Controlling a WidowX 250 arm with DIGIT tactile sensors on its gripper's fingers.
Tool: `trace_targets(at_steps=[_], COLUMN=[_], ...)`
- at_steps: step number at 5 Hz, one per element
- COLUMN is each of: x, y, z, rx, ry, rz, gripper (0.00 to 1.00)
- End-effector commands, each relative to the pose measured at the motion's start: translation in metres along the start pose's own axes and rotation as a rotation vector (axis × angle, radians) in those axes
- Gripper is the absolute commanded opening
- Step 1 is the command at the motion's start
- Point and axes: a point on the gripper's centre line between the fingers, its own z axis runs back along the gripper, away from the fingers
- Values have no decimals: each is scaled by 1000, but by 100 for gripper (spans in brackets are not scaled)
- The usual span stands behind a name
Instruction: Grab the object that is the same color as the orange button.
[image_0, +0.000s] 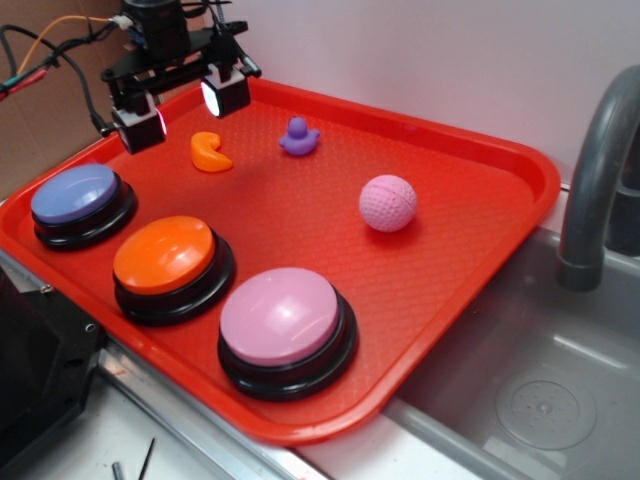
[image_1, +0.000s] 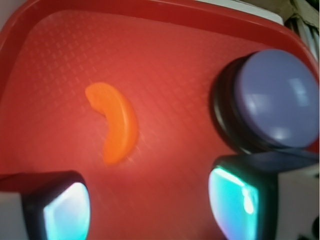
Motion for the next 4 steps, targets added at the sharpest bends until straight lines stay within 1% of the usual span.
trace_targets(at_steps=[1,2,3,4], x=[35,42,40,35], y=[-11,-15,-19,-15], z=[-22,-32,-41,-46], rx=[5,15,15,5], ry=[-74,-108,-121,-129], rz=[112,141,134,133], gripper=[100,100,100,100])
